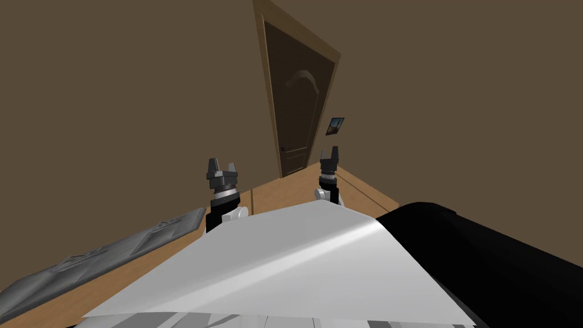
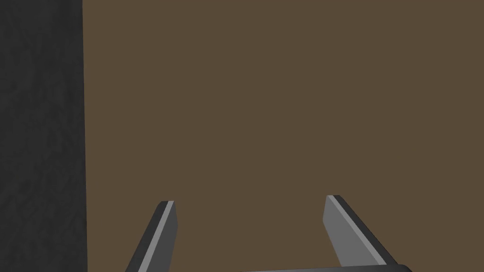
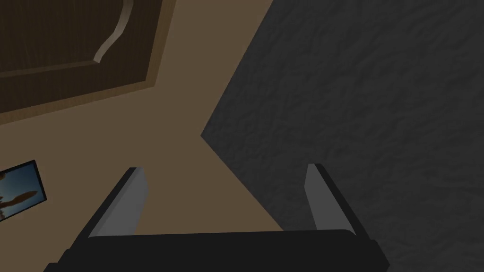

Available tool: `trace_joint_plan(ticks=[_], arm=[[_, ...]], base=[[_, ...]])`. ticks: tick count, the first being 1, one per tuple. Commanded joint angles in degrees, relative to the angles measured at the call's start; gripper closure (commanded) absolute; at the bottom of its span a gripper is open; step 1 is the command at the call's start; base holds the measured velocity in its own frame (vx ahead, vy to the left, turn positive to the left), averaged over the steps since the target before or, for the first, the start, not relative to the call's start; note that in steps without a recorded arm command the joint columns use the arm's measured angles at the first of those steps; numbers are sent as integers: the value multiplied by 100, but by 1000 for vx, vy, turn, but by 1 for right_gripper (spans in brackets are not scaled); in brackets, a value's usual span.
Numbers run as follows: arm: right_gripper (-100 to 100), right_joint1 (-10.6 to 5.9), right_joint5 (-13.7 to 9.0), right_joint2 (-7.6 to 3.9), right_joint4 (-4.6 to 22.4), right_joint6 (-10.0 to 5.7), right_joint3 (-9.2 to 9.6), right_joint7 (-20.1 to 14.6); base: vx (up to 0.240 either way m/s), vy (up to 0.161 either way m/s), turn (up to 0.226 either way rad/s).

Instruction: Pull the door open

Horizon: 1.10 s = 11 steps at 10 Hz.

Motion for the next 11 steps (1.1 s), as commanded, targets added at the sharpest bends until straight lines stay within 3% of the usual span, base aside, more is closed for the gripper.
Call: trace_joint_plan(ticks=[1,3,5,6,8,9,11], arm=[[-100,-124,-9,-53,284,-24,-41,-30],[-100,-215,-10,-92,502,-31,-62,-53],[-100,-409,-14,-174,897,-47,-106,-101],[-100,-409,-14,-174,966,-47,-106,-101],[-100,-621,-17,-259,1366,-64,-154,-153],[-100,-621,-17,-259,1474,-64,-154,-153],[-100,-852,-21,-348,1924,-83,-206,-210]], base=[[42,-17,73],[53,-14,80],[62,-18,105],[51,-17,57],[58,-17,118],[56,-18,47],[74,-24,141]])
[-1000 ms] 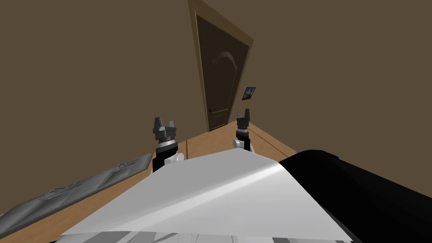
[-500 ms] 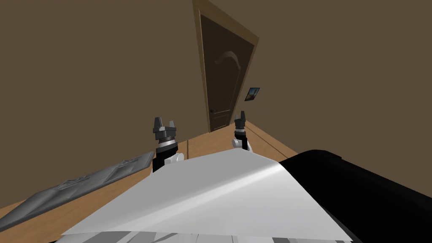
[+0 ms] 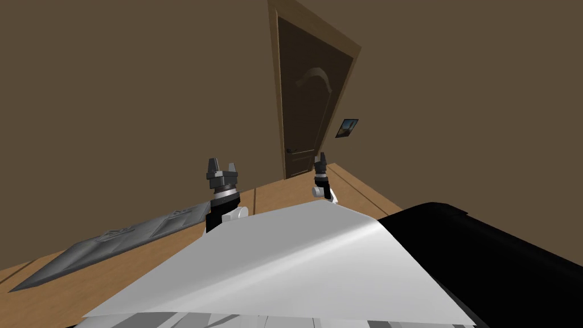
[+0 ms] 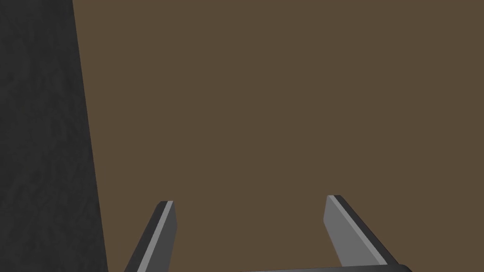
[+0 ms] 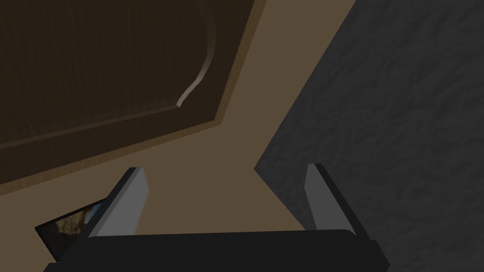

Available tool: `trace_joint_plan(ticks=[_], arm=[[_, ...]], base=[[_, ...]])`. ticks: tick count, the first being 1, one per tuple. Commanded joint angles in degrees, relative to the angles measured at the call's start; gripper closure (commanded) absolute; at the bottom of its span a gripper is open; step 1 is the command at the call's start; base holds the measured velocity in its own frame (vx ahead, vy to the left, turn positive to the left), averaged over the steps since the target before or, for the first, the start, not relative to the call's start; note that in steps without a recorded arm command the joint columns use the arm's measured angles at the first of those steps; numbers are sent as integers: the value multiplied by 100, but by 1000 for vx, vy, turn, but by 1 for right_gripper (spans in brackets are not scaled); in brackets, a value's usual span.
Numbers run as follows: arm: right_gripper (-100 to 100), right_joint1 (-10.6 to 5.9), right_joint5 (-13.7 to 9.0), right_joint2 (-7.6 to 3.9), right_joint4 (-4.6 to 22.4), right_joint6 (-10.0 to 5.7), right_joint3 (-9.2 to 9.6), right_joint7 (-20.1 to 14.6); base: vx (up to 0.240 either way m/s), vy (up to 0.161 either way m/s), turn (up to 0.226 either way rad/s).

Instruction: Pull the door open

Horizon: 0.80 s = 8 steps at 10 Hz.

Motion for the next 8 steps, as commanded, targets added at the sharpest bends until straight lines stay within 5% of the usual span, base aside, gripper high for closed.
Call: trace_joint_plan(ticks=[1,8], arm=[[-100,-10,4,-15,162,24,3,-22],[-100,-499,-4,-197,1258,-16,-108,-142]], base=[[51,-29,50],[46,-18,83]])
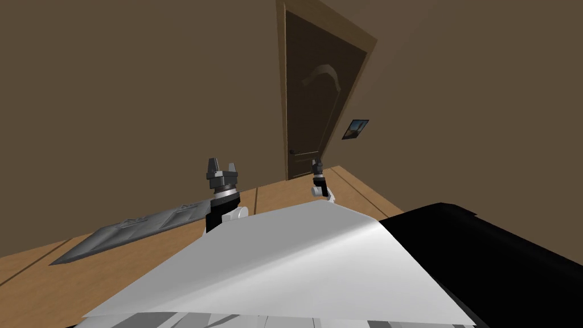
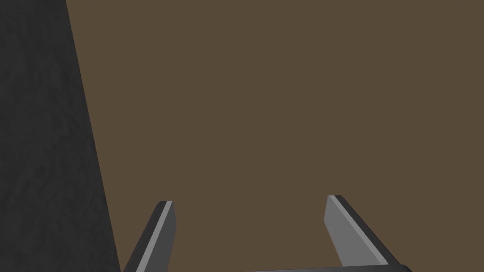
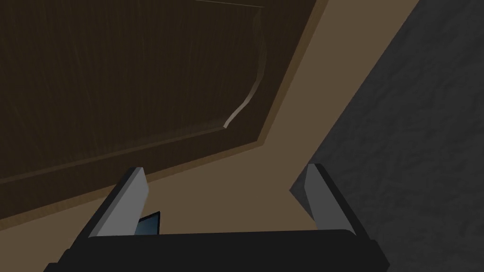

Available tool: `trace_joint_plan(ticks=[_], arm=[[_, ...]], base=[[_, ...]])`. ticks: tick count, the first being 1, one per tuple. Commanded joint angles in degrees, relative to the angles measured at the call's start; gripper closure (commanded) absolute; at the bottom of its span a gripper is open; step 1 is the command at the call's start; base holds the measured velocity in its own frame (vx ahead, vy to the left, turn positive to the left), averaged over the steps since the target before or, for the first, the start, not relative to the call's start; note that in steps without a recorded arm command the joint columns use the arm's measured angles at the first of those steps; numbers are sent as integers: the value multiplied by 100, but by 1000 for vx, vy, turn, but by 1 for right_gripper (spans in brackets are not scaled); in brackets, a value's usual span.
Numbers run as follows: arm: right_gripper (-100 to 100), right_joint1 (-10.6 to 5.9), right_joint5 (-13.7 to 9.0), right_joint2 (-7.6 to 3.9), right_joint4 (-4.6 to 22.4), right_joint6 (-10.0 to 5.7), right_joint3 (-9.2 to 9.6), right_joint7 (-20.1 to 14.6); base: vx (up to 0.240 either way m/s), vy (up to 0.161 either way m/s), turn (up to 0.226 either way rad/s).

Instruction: Pull the door open

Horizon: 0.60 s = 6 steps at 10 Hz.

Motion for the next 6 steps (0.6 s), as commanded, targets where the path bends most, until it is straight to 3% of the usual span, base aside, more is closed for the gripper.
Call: trace_joint_plan(ticks=[1,3,6], arm=[[-100,-49,4,-11,172,1,-6,-9],[-100,-305,-1,-102,630,-20,-64,-72],[-100,-433,-3,-147,1091,-30,-93,-104]], base=[[46,-26,58],[57,-30,143],[53,-26,71]])
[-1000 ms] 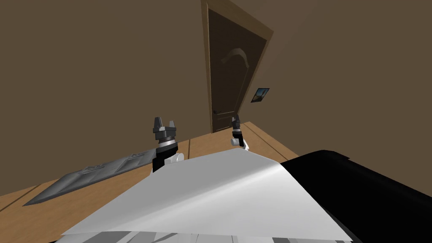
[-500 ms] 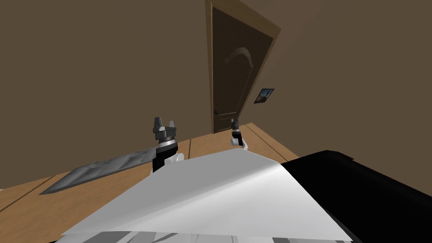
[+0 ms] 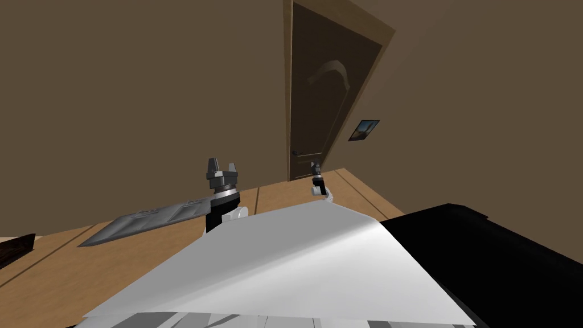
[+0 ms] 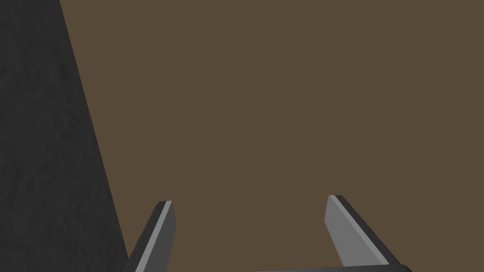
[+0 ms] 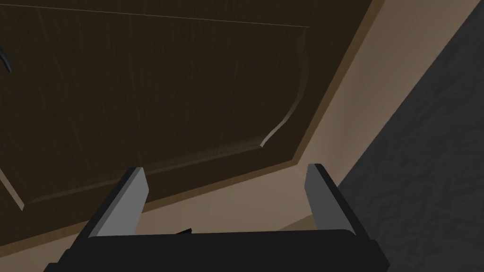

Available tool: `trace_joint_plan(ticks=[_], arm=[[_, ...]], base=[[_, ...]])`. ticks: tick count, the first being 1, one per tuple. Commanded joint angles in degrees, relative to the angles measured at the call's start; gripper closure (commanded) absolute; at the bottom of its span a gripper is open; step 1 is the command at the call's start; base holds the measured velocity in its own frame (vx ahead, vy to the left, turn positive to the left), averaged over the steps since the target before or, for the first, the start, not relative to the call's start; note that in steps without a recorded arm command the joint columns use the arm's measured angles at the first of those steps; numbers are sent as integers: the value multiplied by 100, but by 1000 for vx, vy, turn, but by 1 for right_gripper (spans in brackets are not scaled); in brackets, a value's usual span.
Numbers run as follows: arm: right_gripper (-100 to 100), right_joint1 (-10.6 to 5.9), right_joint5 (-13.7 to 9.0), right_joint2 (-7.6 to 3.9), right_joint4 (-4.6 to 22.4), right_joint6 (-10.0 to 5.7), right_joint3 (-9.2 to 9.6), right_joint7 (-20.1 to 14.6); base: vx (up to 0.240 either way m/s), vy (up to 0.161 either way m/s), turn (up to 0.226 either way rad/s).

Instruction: Pull the door open

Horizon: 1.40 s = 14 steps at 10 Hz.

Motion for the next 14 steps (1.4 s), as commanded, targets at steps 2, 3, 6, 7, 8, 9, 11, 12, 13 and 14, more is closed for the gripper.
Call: trace_joint_plan(ticks=[2,3,6,7,8,9,11,12,13,14], arm=[[-100,-136,-4,-53,354,20,-34,-37],[-100,-265,-6,-97,560,10,-63,-69],[-100,-393,-8,-141,969,-1,-92,-101],[-100,-520,-11,-184,1157,-11,-121,-132],[-100,-520,-11,-184,1272,-11,-121,-132],[-100,-645,-13,-226,1431,-21,-149,-163],[-100,-770,-15,-268,1845,-31,-177,-194],[-100,-770,-15,-268,1870,-31,-177,-194],[-100,-891,-17,-309,2113,-41,-205,-224],[-100,-1009,-19,-348,2328,-51,-231,-252]], base=[[41,-27,91],[51,-27,106],[40,-27,74],[44,-24,126],[37,-23,62],[47,-30,100],[40,-25,87],[41,-25,54],[46,-31,102],[65,-45,160]])
